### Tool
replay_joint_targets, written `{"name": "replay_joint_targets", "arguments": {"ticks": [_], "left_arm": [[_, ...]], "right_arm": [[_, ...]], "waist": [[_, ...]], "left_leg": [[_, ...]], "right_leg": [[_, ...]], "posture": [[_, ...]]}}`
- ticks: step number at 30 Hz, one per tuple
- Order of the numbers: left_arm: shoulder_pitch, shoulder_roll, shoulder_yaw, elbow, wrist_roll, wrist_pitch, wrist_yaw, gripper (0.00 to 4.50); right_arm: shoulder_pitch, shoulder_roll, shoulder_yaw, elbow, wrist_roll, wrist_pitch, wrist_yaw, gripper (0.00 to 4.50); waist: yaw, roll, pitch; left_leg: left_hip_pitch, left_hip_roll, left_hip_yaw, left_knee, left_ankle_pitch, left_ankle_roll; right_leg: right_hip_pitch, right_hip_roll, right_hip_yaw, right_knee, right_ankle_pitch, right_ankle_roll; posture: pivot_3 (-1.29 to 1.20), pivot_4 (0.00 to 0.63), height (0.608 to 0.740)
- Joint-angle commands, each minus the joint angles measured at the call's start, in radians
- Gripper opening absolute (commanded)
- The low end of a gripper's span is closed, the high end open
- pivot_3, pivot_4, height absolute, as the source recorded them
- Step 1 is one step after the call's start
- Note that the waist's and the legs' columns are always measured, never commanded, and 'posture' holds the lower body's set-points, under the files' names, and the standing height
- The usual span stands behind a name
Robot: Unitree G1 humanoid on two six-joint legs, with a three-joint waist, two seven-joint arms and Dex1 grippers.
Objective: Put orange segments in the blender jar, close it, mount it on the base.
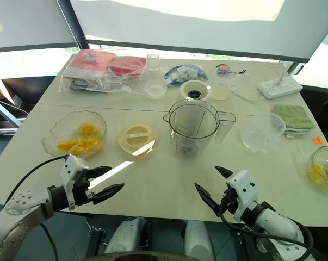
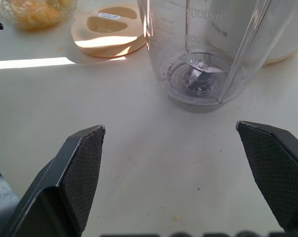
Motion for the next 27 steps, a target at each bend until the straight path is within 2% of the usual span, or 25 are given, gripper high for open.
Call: {"name": "replay_joint_targets", "arguments": {"ticks": [1, 27], "left_arm": [[-0.03, 0.011, 0.024, -0.005, -0.018, 0.002, -0.007, 4.26], [-0.032, 0.002, 0.013, -0.029, -0.022, -0.003, 0.005, 4.26]], "right_arm": [[0.001, 0.0, -0.008, -0.043, 0.0, -0.015, -0.007, 4.46], [-0.068, 0.001, 0.027, -0.033, -0.016, 0.011, -0.039, 4.46]], "waist": [[0.001, 0.0, 0.0], [0.001, 0.0, 0.0]], "left_leg": [[-0.001, 0.0, 0.0, 0.0, 0.0, 0.0], [0.001, 0.0, 0.0, 0.003, 0.001, 0.001]], "right_leg": [[0.0, 0.0, 0.0, 0.0, 0.0, 0.0], [0.004, 0.006, -0.002, 0.001, 0.0, 0.0]], "posture": [[0.0, 0.15, 0.74], [0.0, 0.15, 0.74]]}}
